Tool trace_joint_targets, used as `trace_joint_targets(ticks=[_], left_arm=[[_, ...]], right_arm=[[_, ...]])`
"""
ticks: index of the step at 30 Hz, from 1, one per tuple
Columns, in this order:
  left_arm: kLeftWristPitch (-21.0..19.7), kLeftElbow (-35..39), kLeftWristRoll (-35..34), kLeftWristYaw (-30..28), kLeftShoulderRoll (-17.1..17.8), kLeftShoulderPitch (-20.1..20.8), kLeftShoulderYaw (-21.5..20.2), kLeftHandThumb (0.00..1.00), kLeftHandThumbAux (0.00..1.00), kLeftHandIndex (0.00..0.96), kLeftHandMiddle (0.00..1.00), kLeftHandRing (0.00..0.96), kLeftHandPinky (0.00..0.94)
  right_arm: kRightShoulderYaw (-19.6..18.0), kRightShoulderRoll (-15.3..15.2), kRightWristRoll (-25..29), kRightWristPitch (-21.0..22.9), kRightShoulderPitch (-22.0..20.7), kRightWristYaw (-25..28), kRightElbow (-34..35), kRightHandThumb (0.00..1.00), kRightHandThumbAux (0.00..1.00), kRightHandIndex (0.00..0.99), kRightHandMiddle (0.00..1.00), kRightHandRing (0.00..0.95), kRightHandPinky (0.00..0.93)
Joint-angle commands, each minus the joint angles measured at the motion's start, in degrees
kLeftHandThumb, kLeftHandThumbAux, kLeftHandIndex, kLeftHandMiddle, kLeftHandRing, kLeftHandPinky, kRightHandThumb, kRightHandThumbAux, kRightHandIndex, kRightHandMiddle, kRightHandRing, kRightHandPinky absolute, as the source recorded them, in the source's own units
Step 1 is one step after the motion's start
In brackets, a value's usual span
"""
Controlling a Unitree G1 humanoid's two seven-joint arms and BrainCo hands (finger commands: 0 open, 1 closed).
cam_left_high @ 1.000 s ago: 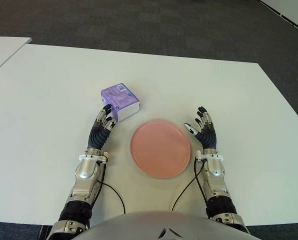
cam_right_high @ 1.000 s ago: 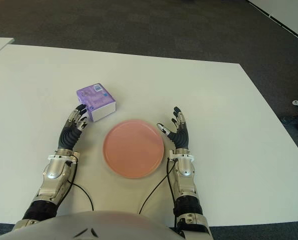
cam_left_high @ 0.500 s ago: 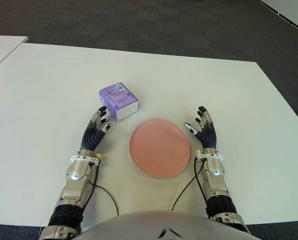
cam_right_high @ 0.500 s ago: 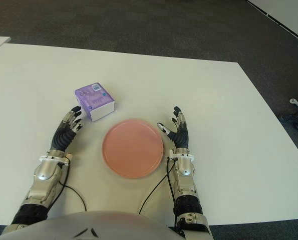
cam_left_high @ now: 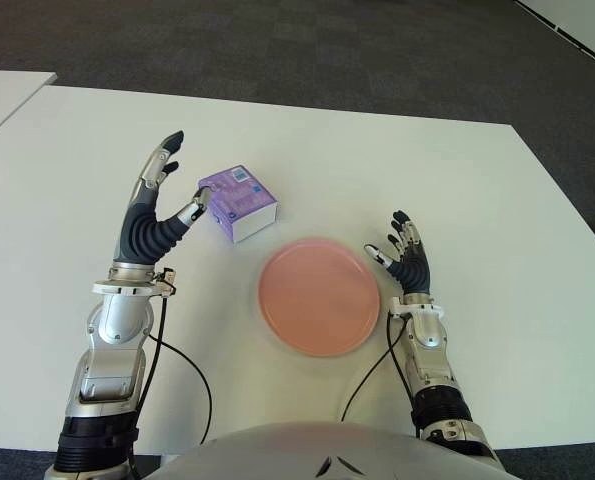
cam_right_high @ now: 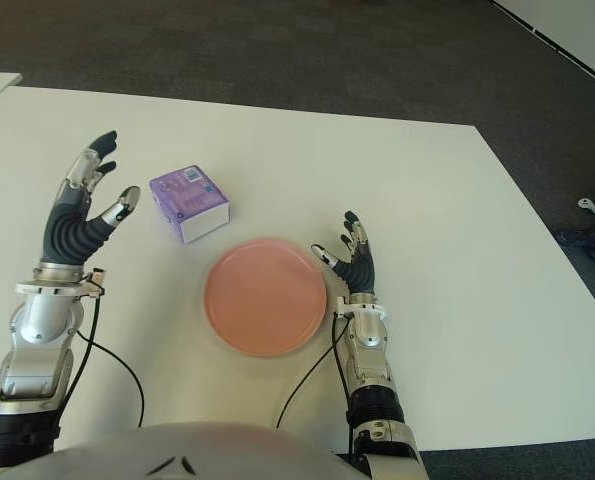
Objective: Put the tissue paper into the plate.
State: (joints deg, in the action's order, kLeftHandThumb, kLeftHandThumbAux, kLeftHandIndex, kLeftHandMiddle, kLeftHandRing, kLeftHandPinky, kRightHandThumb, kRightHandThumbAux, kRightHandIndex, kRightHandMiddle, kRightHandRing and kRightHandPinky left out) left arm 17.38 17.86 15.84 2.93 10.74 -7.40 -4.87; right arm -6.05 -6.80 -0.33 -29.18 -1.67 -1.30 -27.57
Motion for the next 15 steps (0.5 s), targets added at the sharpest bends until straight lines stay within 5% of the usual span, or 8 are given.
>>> trace_joint_targets(ticks=[1, 15], left_arm=[[0.0, -2.9, 6.0, 2.4, 2.9, 0.5, -2.0, 0.093, 0.552, 0.0, 0.0, 0.0, 0.0], [1.3, -11.5, 16.8, 7.8, 9.9, 9.1, -0.9, 0.131, 0.585, 0.0, 0.0, 0.0, 0.0]], right_arm=[[0.3, 0.9, -0.2, 2.9, 2.3, 0.1, -4.9, 0.001, 0.778, 0.0, 0.0, 0.0, 0.011], [0.7, 1.1, -0.4, 2.9, 1.5, -0.2, -6.2, 0.0, 0.781, 0.0, 0.0, 0.0, 0.016]])
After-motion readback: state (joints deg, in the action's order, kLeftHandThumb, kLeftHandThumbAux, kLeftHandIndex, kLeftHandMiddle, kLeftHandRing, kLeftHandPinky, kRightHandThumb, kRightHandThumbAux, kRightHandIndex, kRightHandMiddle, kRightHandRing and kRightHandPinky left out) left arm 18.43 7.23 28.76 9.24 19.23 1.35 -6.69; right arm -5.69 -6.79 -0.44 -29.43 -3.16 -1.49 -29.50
